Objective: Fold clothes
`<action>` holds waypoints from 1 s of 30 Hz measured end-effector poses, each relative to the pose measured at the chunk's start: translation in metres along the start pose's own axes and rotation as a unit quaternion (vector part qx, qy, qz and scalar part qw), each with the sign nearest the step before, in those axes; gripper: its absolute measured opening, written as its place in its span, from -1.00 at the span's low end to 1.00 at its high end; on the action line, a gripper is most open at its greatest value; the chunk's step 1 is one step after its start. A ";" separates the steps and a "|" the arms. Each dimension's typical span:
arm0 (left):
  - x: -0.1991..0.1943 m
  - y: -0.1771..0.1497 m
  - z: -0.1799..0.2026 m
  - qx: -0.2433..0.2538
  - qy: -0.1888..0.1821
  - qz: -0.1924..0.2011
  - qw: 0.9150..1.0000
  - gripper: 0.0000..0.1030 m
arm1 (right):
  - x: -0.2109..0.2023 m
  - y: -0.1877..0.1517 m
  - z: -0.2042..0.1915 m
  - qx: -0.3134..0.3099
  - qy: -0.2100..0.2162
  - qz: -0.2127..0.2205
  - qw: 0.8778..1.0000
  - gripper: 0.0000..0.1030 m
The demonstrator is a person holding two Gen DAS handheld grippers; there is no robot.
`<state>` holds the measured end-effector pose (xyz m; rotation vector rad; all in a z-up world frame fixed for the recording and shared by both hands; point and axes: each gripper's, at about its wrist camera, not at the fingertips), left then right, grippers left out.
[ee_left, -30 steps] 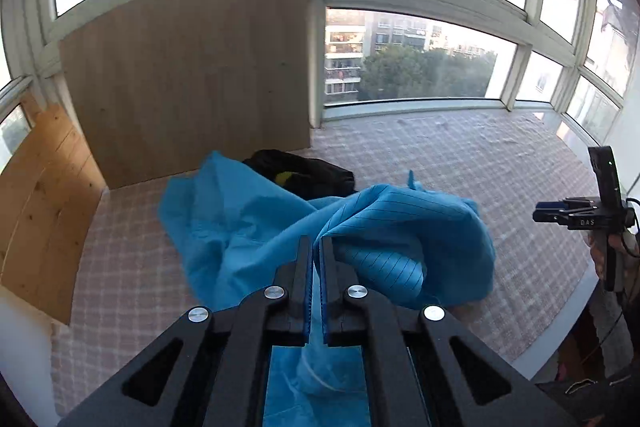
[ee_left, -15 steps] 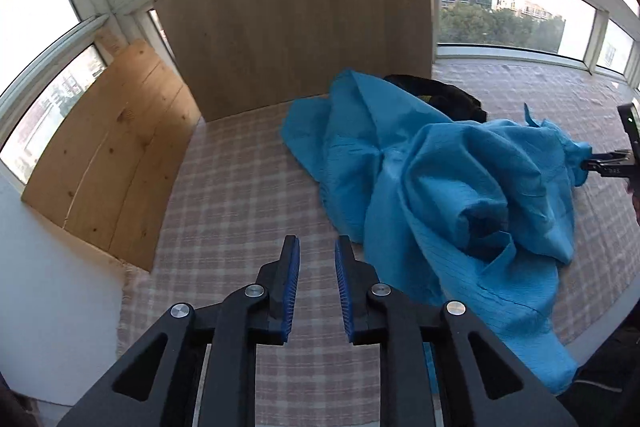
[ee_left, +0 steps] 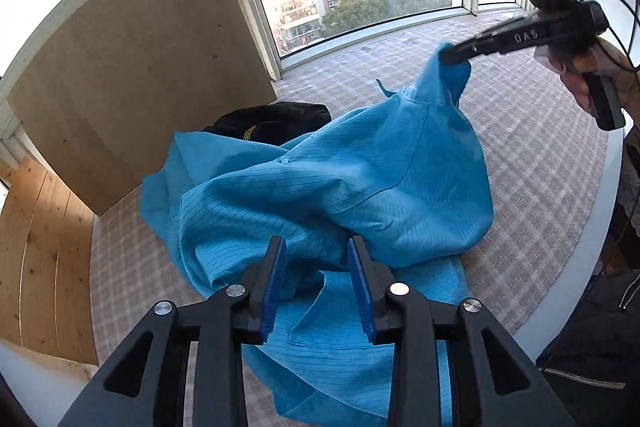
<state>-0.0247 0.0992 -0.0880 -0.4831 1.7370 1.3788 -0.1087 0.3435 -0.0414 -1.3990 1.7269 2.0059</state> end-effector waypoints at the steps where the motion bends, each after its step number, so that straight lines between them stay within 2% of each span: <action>1: -0.001 -0.003 -0.005 -0.010 0.003 0.001 1.000 -0.39 | -0.003 0.022 -0.011 -0.016 0.007 0.015 1.000 -0.97; 4: -0.006 -0.016 -0.028 -0.051 0.018 0.004 0.999 -0.38 | 0.002 0.093 -0.050 -0.068 0.031 0.049 0.996 -0.97; 7: -0.011 -0.029 -0.050 -0.091 0.034 0.007 0.995 -0.36 | 0.042 0.161 -0.103 -0.122 0.061 0.053 0.989 -0.97; 8: -0.013 -0.033 -0.057 -0.105 0.040 0.008 0.994 -0.32 | 0.066 0.182 -0.119 -0.132 0.085 0.043 0.987 -0.96; 9: -0.014 -0.037 -0.065 -0.118 0.045 0.009 0.992 -0.23 | 0.091 0.200 -0.136 -0.149 0.090 0.021 0.984 -0.96; 11: -0.018 -0.046 -0.080 -0.145 0.055 0.011 0.988 -0.24 | 0.144 0.227 -0.169 -0.195 0.058 -0.041 0.978 -0.91; 12: -0.019 -0.051 -0.089 -0.162 0.061 0.010 0.985 -0.24 | 0.156 0.229 -0.176 -0.208 0.047 -0.055 0.976 -0.91; 13: -0.020 -0.057 -0.099 -0.180 0.066 0.008 0.982 -0.25 | 0.161 0.226 -0.177 -0.215 0.050 -0.055 0.974 -0.88; 15: -0.022 -0.067 -0.115 -0.205 0.071 0.002 0.976 -0.25 | 0.164 0.215 -0.173 -0.222 0.056 -0.053 0.972 -0.53; 16: -0.023 -0.070 -0.120 -0.214 0.075 -0.002 0.974 -0.25 | 0.159 0.203 -0.162 -0.215 0.057 -0.048 0.974 -0.04; 17: -0.022 -0.072 -0.123 -0.219 0.077 -0.004 0.973 -0.25 | 0.154 0.191 -0.152 -0.208 0.059 -0.044 0.975 0.20; 21: -0.013 -0.068 -0.128 -0.225 0.074 -0.011 0.972 -0.24 | 0.125 0.124 -0.084 -0.139 0.050 -0.046 0.988 0.20; 24: 0.000 -0.049 -0.118 -0.204 0.058 -0.019 0.977 -0.23 | 0.109 0.076 -0.035 -0.081 0.038 -0.063 0.994 0.21; 27: 0.018 -0.021 -0.107 -0.179 0.035 -0.027 0.983 -0.20 | 0.117 0.046 -0.012 -0.077 0.009 -0.101 0.992 0.21; 30: 0.033 0.007 -0.099 -0.160 0.024 -0.036 0.986 -0.15 | 0.132 0.032 -0.003 -0.082 0.015 -0.111 0.990 0.21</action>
Point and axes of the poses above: each gripper's, at about its wrist camera, not at the fingertips, and x roughly the way its jaws point, z to its right, y to its top, and after that the axes turned 13 degrees about -x, right-handed
